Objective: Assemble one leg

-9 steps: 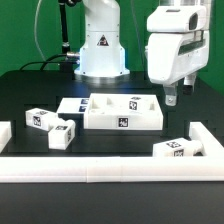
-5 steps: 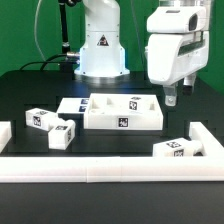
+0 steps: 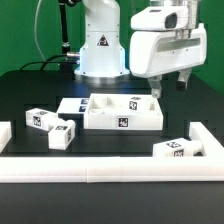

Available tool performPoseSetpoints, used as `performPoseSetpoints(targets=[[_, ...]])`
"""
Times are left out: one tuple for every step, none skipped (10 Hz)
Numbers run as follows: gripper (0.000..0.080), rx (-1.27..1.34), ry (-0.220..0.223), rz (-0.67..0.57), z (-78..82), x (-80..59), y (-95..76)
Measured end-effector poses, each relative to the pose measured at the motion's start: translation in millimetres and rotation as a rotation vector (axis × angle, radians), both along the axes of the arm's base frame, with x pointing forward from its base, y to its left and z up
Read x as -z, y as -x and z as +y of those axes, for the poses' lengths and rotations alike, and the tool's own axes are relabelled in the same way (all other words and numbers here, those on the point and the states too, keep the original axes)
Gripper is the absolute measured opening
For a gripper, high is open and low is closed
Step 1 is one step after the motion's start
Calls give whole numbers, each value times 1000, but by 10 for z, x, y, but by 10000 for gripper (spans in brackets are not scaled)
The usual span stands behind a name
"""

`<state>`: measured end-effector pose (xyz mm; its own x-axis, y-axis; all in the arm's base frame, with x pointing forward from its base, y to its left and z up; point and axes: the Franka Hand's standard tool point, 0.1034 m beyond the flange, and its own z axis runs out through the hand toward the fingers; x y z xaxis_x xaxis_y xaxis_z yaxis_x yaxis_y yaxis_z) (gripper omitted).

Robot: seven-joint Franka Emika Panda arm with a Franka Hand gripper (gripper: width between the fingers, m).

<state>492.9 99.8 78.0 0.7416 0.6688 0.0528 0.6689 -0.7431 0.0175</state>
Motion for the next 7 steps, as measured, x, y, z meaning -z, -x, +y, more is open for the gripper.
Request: performPoseSetpoints(targets=[[650,17,-1,0,-39,63,117],[650,18,-2,1,-50,105,169],[650,17,-3,0,-48,101,161],[650,17,-3,0,-48,102,161],[650,22,-3,1,-48,104,163],[650,23,-3,1,-50,107,169],[650,105,-9,-5,-76,114,229]])
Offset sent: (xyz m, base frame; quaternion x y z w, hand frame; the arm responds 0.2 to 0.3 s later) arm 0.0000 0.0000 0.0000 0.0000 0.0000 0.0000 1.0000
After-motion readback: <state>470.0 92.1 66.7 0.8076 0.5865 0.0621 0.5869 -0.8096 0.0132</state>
